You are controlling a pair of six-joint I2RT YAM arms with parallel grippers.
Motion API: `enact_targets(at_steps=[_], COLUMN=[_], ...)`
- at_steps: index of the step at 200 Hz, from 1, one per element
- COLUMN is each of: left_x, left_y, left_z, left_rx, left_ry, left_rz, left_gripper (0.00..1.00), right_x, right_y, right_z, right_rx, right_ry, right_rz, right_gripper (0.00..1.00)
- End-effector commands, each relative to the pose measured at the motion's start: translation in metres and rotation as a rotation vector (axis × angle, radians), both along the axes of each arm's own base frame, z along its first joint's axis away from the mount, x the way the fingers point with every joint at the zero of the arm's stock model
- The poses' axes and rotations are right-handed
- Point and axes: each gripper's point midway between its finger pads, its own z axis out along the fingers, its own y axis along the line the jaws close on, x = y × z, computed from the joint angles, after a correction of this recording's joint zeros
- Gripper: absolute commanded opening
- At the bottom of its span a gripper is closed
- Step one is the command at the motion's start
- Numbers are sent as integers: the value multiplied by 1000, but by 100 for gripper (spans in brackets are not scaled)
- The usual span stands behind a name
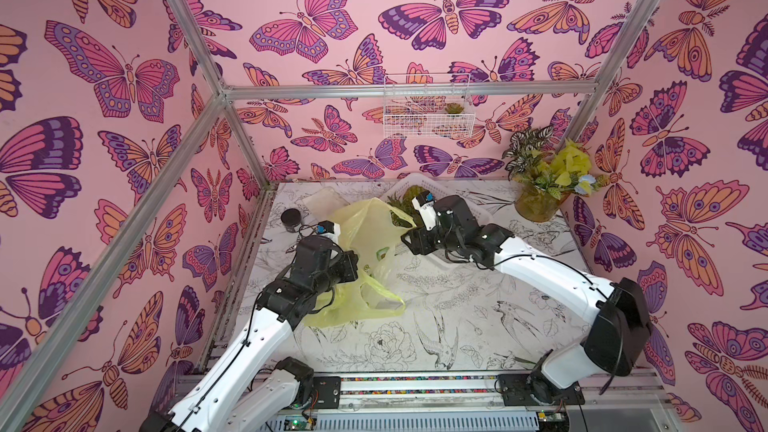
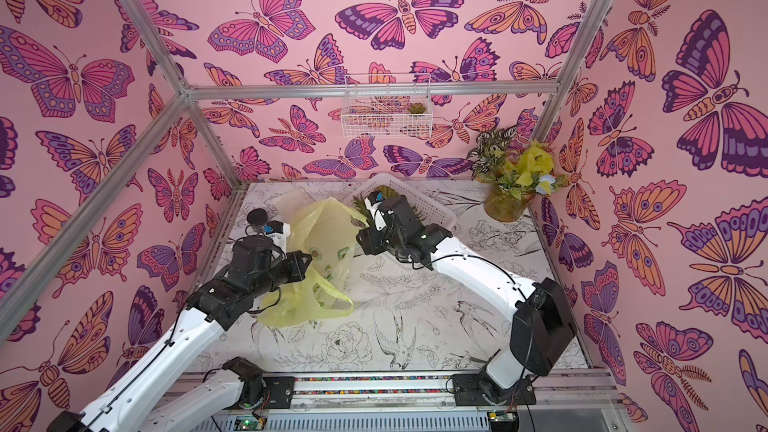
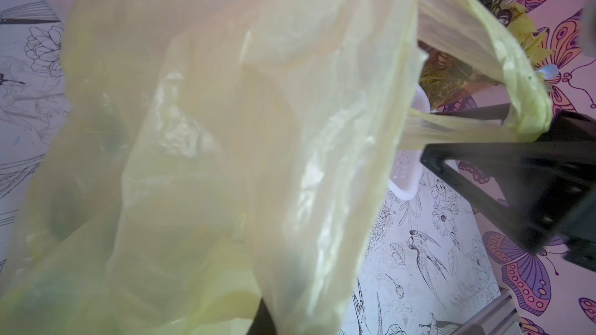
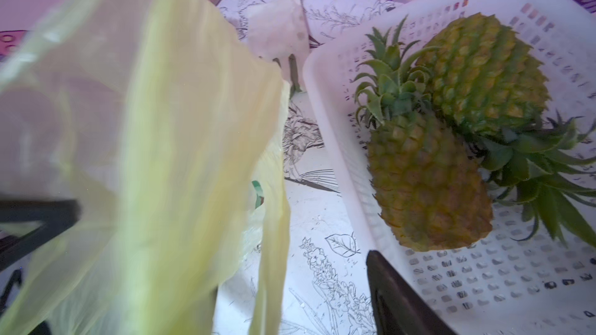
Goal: Place the pineapple into a plastic bag & tie a knot
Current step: Open the plastic bag at the center of the board, then pick up the pineapple from the basket.
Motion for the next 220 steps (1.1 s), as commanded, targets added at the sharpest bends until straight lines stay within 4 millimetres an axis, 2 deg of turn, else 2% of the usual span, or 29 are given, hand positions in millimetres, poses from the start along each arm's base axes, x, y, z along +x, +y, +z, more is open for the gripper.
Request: enact_targets(at_steps=[1, 16, 37, 60, 79, 105, 108, 116, 150, 182, 220], left_x=[-1, 3, 3, 1, 1, -2, -2, -3, -6, -7, -5], left_y=[6, 5, -1, -5, -5, -6, -7, -7, -9, -11, -13], left_z=[-11, -10, -12, -11, -8, -5, -5, -4, 1, -3, -6], left_rx=[-5, -15, -33, -42, -42, -47, -46, -46, -57, -60, -59], left_ry=[45, 40, 55, 58, 47, 36, 34, 30, 14, 38, 59], left_rz=[29, 38, 12, -11, -19, -34, -38, -46, -61, -73, -74], left_gripper=[0, 0, 0, 0, 0, 0, 0, 0, 0, 0, 0], right_x=[-29, -30, -10, 19, 46, 76, 81, 91, 130, 149, 170], right_y=[-27, -57, -98, -125, -143, -149, -149, -148, -148, -142, -137], right_z=[32, 37, 30, 15, -5, -33, -46, -57, -91, -123, -146], right_rx=[18, 13, -52, -225, -310, -386, -405, -435, -524, -551, -564], right_ry=[-14, -27, -89, -158, -139, -137, -119, -117, -85, -29, -15], right_rz=[124, 69, -60, -66, -40, 36, 49, 65, 65, 94, 92], right_gripper=[80, 86, 87, 87, 87, 88, 88, 89, 91, 93, 92])
